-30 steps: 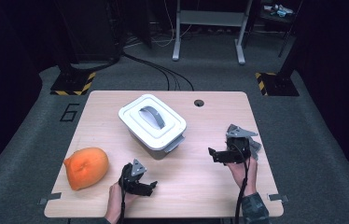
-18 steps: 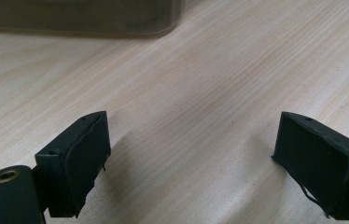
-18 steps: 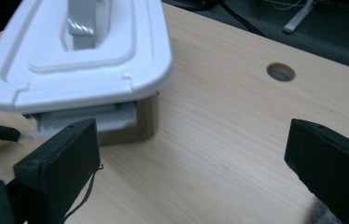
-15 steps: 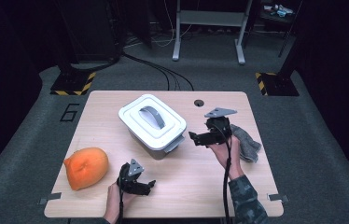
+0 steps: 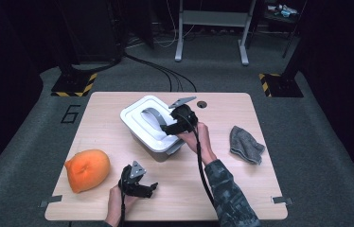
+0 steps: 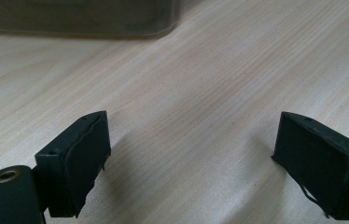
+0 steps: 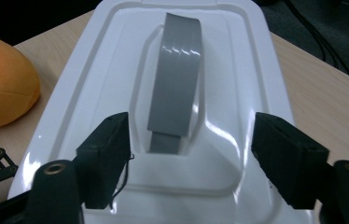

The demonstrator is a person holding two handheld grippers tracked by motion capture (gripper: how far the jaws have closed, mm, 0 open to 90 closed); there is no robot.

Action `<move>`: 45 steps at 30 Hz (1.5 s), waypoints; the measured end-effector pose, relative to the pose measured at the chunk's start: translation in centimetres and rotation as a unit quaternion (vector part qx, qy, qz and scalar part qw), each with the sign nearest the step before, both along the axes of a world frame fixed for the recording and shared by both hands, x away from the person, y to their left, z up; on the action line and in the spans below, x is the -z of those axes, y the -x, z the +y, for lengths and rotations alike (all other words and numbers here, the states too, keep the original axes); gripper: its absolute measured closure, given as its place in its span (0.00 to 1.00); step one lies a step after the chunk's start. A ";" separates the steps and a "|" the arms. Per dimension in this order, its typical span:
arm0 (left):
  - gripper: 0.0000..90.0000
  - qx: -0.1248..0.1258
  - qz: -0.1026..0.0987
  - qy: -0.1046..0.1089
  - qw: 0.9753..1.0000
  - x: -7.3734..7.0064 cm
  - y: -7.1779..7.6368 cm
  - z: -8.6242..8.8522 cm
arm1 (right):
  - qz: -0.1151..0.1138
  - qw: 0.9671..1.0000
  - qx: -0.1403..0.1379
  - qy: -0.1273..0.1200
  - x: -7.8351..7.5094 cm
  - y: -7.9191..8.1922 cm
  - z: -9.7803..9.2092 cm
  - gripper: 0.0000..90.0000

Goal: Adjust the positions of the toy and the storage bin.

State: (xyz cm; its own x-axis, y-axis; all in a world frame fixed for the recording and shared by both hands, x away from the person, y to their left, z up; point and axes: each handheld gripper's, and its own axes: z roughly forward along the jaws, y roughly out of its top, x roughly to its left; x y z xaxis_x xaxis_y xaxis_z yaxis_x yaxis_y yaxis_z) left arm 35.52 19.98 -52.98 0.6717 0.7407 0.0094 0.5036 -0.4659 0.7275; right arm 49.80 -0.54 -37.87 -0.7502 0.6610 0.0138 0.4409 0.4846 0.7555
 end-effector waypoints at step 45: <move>0.12 -0.004 -0.007 -0.002 1.000 0.0 0.1 -0.1 | 0.003 0.996 0.093 0.003 0.0 0.2 3.7 0.74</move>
State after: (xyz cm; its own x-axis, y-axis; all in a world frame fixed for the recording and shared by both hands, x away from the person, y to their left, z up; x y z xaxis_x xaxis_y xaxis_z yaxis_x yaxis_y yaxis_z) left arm 35.41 19.93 -53.00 0.6662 0.7454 0.0223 0.4963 -0.4654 0.7329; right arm 49.59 3.18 -37.85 -0.6147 0.7886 0.0139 0.5274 0.3979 0.7507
